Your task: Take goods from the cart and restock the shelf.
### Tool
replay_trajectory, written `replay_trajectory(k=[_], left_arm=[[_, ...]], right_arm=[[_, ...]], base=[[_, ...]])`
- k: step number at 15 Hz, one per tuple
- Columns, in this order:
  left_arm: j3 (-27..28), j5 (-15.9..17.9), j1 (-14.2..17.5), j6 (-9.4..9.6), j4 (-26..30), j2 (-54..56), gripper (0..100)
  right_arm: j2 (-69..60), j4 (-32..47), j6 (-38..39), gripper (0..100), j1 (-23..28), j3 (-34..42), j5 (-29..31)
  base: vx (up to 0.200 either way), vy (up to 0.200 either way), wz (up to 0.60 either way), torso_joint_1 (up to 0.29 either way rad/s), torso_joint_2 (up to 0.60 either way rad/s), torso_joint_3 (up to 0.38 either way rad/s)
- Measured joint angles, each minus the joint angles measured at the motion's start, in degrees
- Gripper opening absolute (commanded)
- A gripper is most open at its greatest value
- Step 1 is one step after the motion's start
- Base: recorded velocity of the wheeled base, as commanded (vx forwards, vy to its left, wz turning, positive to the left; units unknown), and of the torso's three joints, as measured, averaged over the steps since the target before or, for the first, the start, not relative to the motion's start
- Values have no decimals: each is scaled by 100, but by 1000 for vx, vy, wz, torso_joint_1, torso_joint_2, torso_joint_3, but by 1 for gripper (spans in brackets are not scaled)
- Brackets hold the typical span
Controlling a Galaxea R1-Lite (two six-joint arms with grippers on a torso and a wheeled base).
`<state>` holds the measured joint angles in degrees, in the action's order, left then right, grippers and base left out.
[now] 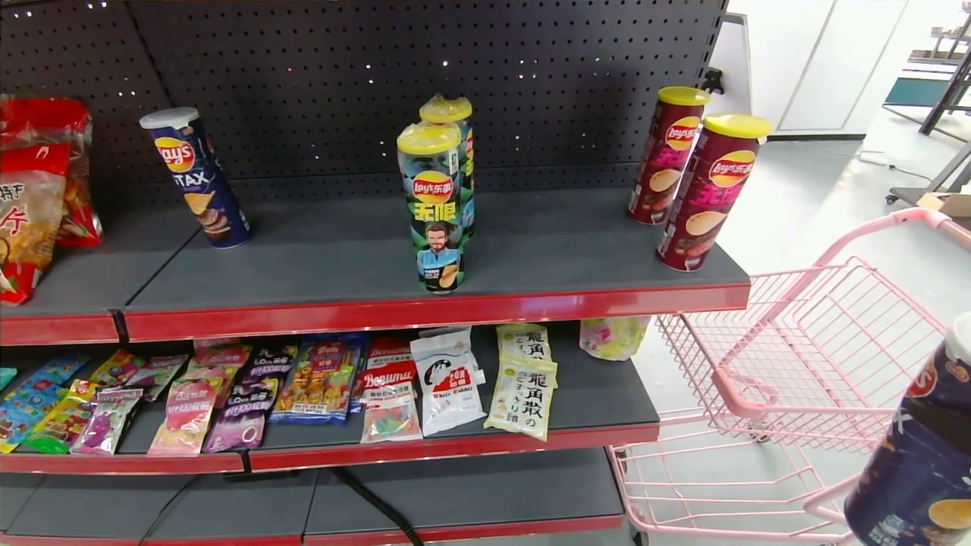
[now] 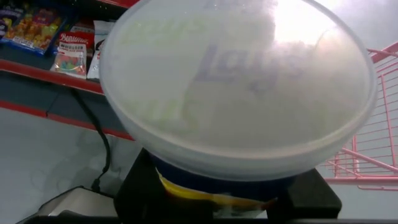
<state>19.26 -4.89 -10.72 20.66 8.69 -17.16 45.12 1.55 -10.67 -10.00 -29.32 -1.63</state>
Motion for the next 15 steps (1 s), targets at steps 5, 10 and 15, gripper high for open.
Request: replay_trajectory(k=[5, 10, 15], left_arm=[[-5, 0, -2, 41, 12, 0, 100], [-6, 0, -2, 41, 0, 2, 100], [-20, -1, 0, 40, 0, 5, 100]], right_arm=[[-46, -7, -205, 0, 0, 88, -22], [-212, -16, -288, 0, -50, 110, -383], [-413, -16, -305, 0, -52, 74, -416]], base=[[0, 200, 0, 20, -29, -20], [0, 200, 0, -1, -2, 0], [0, 200, 0, 1, 0, 5]])
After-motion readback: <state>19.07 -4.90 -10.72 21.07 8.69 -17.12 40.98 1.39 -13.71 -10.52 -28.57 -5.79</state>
